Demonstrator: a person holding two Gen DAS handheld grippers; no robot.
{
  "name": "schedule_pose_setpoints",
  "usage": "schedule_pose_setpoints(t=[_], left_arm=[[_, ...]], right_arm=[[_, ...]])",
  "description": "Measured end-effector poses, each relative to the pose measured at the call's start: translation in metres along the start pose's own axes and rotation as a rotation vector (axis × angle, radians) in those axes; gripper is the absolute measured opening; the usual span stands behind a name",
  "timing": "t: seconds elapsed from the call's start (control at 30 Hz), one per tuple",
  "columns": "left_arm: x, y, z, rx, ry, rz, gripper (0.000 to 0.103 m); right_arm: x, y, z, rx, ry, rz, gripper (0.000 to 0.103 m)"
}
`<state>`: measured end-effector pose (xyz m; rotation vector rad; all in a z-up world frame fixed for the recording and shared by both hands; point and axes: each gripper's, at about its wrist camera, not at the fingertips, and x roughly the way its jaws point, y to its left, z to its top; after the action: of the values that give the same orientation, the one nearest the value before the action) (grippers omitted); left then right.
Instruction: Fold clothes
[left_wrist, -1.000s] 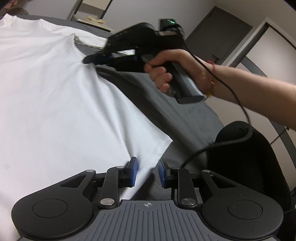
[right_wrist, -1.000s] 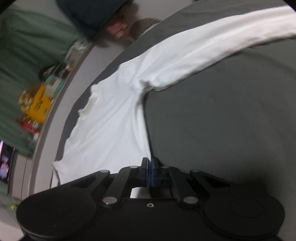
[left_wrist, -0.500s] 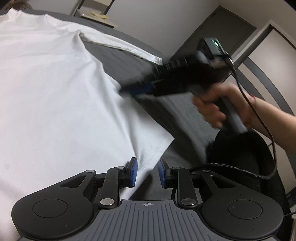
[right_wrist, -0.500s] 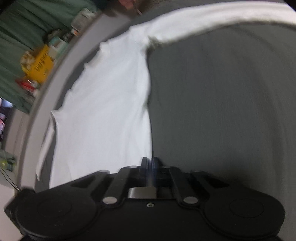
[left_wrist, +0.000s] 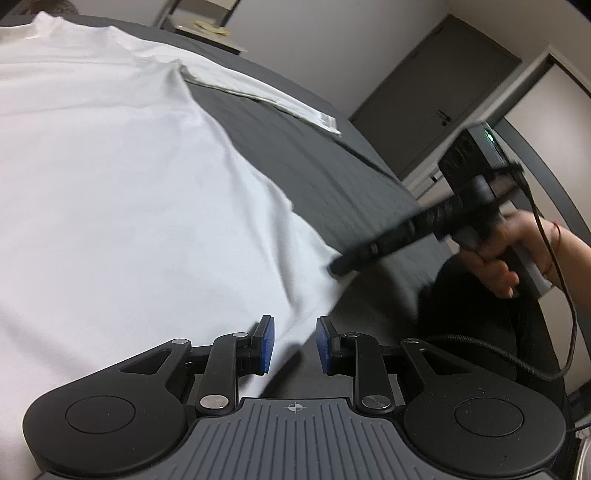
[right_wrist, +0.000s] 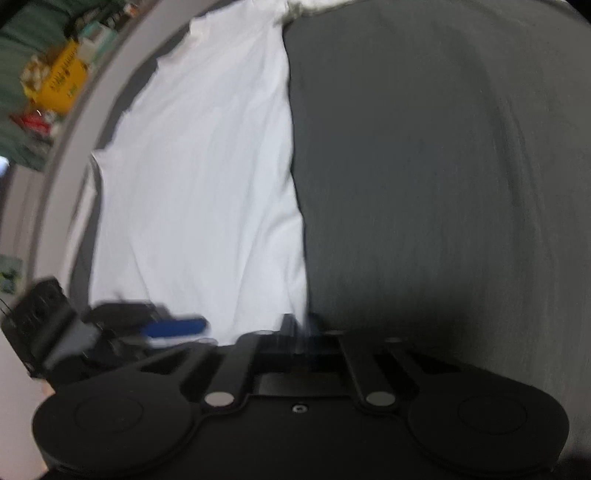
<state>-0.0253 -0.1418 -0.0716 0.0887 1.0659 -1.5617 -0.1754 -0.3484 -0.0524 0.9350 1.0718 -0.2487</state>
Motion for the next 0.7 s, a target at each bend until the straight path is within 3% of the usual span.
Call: schedule_pose_setpoints(t=[0.23,0.3,0.37,0.43,0.5,0.57,0.63,0.7], left_arm=[[-0.01,0.012,-0.003,-0.045,-0.014,0.036,0.025],[-0.012,0.015,-0.003,-0.06,-0.025,0.044,0.025],[-0.018,0.017,-0.002,-0.07,-0.053,0.067,0.025],[-0.04,0.026,-0.004,-0.137,-0.183,0.126,0.025],[-0.065,0.036,-0.006,-0.21,-0.325,0.188,0.025],[-0.089,0.047,-0.009,-0.282,-0.466,0.25,0.025],[-0.114,0.057,-0.011,-0.355,-0.608,0.312,0.025],[-0.146,0.068,-0.028,-0.446,-0.741,0.414,0.026]], right_arm=[[-0.01,-0.016,-0.009,0.068,0.037,-0.009,0.008],[-0.007,-0.013,-0.01,0.058,0.051,-0.005,0.021],[-0.016,-0.002,-0.012,0.005,-0.016,-0.036,0.034],[-0.03,0.016,-0.014,-0.076,-0.137,-0.104,0.04],[-0.042,0.04,-0.016,-0.159,-0.297,-0.111,0.049],[-0.04,0.059,-0.016,-0.198,-0.392,-0.012,0.059],[-0.021,0.079,-0.013,-0.241,-0.427,0.16,0.06],[0.011,0.1,-0.007,-0.294,-0.39,0.286,0.062]])
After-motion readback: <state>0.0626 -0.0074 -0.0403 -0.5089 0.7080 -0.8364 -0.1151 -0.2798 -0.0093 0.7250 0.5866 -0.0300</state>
